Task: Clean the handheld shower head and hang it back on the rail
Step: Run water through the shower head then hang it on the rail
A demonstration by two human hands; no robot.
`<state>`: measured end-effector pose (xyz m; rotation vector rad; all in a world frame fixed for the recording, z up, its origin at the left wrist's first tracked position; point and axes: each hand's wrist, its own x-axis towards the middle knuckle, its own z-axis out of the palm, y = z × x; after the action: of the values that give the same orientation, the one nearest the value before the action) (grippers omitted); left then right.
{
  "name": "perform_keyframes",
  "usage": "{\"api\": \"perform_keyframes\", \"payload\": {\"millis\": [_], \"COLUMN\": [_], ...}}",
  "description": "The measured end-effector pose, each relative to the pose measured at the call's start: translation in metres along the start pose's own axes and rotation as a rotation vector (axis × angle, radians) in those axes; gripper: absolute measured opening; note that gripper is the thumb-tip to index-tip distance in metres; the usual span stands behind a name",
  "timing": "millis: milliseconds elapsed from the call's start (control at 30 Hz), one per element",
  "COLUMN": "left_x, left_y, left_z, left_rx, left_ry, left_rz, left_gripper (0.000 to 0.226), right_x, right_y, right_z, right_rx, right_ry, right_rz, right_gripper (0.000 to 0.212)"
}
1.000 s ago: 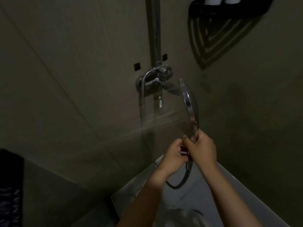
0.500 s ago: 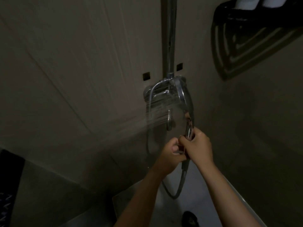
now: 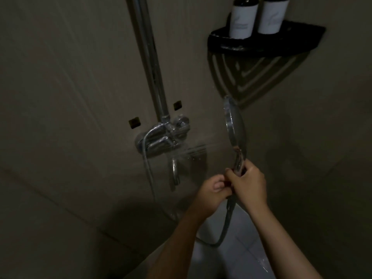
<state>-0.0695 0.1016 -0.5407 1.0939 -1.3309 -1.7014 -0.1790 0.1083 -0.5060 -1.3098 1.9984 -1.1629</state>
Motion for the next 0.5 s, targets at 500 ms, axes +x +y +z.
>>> {"api": "perform_keyframes", "payload": {"millis": [500], "left_x": [0.05], "left_y": [0.033], "left_z": [-0.036], "left_rx": [-0.124], "left_ry": [0.46], "left_rz": [-0.138], "left_gripper": [0.03], "right_x": [0.034], "right_y": [0.018], "right_z": [-0.033], "right_rx": [-0.016], "right_ry": [0.076], "right_rz": [0.03], "right_gripper": [0.024]}}
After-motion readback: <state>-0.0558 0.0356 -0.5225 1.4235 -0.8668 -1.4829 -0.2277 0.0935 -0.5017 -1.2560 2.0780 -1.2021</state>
